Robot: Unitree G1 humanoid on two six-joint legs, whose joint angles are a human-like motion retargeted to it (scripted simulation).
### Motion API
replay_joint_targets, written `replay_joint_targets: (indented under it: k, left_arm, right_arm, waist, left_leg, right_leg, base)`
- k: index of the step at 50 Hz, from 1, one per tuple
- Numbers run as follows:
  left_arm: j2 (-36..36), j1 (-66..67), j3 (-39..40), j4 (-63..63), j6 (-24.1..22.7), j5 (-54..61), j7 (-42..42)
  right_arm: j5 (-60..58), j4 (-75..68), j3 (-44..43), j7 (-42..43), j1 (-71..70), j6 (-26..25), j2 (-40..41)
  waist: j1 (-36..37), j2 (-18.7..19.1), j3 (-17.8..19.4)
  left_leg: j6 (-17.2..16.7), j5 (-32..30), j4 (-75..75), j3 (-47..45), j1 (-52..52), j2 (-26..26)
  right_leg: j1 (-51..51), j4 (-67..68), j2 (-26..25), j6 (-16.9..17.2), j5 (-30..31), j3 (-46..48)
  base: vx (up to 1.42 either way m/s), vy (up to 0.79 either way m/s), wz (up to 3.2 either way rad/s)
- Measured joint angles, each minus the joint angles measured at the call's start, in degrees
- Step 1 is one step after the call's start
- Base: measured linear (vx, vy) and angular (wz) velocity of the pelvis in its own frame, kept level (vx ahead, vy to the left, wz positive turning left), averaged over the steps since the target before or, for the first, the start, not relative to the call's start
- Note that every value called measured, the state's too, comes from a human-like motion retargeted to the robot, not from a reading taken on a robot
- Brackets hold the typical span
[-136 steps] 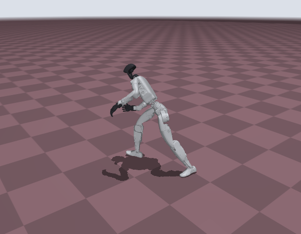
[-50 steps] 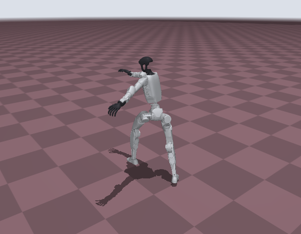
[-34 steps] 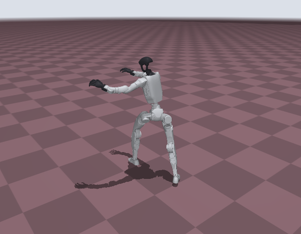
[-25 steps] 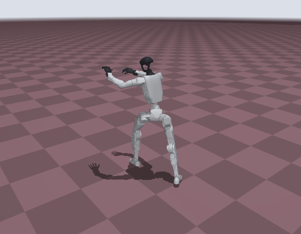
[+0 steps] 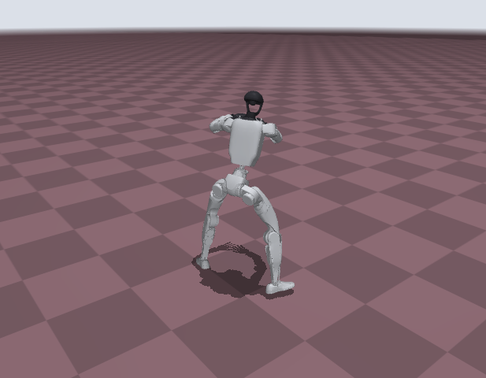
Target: Kungfu
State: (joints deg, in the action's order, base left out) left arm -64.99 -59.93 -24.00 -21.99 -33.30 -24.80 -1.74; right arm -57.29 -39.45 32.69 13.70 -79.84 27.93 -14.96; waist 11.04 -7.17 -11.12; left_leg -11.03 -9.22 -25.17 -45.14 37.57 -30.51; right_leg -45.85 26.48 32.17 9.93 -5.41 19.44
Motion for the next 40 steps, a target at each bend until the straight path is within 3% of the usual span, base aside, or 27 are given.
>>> replay_joint_targets:
  k: [3,5,8,10,12,13,15,18,23,28,35,40]
  left_arm:
    - [6.9,6.3,2.3,-0.1,-0.1,-1.5,-0.4]
    - [12.6,10.0,2.7,-0.8,-0.3,-3.5,-0.4]
    - [23.0,16.1,0.9,-5.4,-1.1,-9.4,-0.1]
    - [33.4,20.6,1.0,-12.3,-2.7,-14.8,-0.5]
    - [43.8,24.3,3.7,-22.5,-4.6,-22.8,-1.8]
    - [48.6,25.4,4.4,-27.5,-4.3,-26.5,-3.2]
    - [58.5,26.1,7.3,-38.4,-2.4,-34.9,-7.3]
    - [66.0,24.9,5.8,-47.3,-0.4,-38.5,-10.4]
    - [70.0,25.2,-1.0,-49.3,0.1,-38.8,-14.1]
    - [69.8,28.1,-5.7,-45.9,-3.4,-37.2,-15.6]
    - [67.8,29.7,-5.9,-42.5,-9.0,-31.9,-6.5]
    - [60.1,28.3,-4.5,-32.9,-10.6,-24.1,-0.8]
  right_arm:
    - [1.3,0.9,1.5,-1.4,5.6,0.1,-1.5]
    - [2.3,1.5,2.0,-1.4,10.7,0.4,-2.9]
    - [3.3,1.1,1.0,-0.1,22.6,2.7,-3.4]
    - [3.5,-1.2,1.2,0.8,32.1,5.0,-4.3]
    - [2.8,-4.1,0.7,1.2,40.1,7.8,-4.0]
    - [2.7,-5.9,0.3,0.7,43.0,9.0,-4.1]
    - [1.3,-9.2,-1.2,-1.0,47.8,11.4,-4.1]
    - [0.9,-9.6,-3.5,-3.4,53.1,13.5,-7.8]
    - [4.3,-5.0,-4.5,0.2,61.1,14.5,-12.3]
    - [5.9,4.9,-9.0,4.2,72.0,14.4,-14.5]
    - [14.3,9.1,-12.1,2.6,82.1,12.4,-11.4]
    - [33.2,15.3,-14.6,-3.3,88.6,11.9,-12.7]
  waist:
    - [-3.4,1.8,-0.1]
    - [-6.4,1.2,-0.8]
    - [-11.2,3.0,-4.5]
    - [-17.3,5.2,-9.3]
    - [-23.0,9.6,-11.5]
    - [-26.4,12.7,-11.1]
    - [-31.0,17.0,-7.3]
    - [-33.4,18.5,-1.4]
    - [-36.5,19.2,-1.2]
    - [-33.1,19.3,-1.3]
    - [-31.1,18.3,-2.1]
    - [-27.9,17.8,-1.9]
  left_leg:
    - [-3.6,-4.7,5.7,6.9,-3.0,3.6]
    - [-4.0,-7.2,9.8,14.6,-3.1,10.6]
    - [-4.0,-7.6,15.9,25.3,-6.2,13.6]
    - [-4.0,-7.9,21.6,23.1,-6.8,15.7]
    - [-4.0,-7.1,24.9,12.6,-5.0,11.6]
    - [-4.0,-7.5,26.4,7.4,-3.5,9.7]
    - [-4.0,-7.3,24.8,11.7,-1.8,8.6]
    - [-4.0,-8.0,23.6,13.4,-2.2,7.9]
    - [-4.0,-7.4,24.8,12.6,-1.5,10.3]
    - [-4.0,-4.9,23.8,13.7,-3.1,8.5]
    - [-4.0,-2.6,23.5,14.7,-4.5,8.3]
    - [-4.0,-2.9,22.4,14.1,-3.4,7.9]
  right_leg:
    - [-6.6,6.2,-1.8,1.9,0.7,-8.1]
    - [-12.8,9.8,0.2,3.6,0.5,-13.4]
    - [-17.5,17.5,1.0,2.9,-3.9,-12.1]
    - [-22.4,22.5,3.0,2.2,-6.2,-12.9]
    - [-25.6,27.3,2.3,0.0,-9.3,-10.8]
    - [-26.5,29.1,2.3,-0.8,-10.7,-9.3]
    - [-26.0,30.9,0.7,-1.6,-13.2,-8.9]
    - [-26.9,31.7,-2.8,-2.2,-15.0,-12.2]
    - [-31.5,34.0,-1.1,-2.7,-16.1,-15.1]
    - [-30.4,32.5,-3.6,-3.1,-16.0,-14.4]
    - [-26.9,30.9,-3.5,-1.7,-17.1,-14.0]
    - [-24.1,25.8,-4.3,-1.5,-11.6,-14.1]
  base:
    - [-0.42,-0.27,-0.61]
    - [-0.34,0.03,-0.11]
    - [-0.14,-0.54,-0.28]
    - [-0.03,-0.44,0.82]
    - [-0.26,-0.36,0.97]
    - [-0.47,-0.23,0.85]
    - [-0.44,0.03,0.09]
    - [-0.34,0.12,-0.53]
    - [-0.16,0.00,0.14]
    - [0.05,0.03,-0.45]
    - [0.09,0.04,-0.08]
    - [0.08,0.15,0.04]
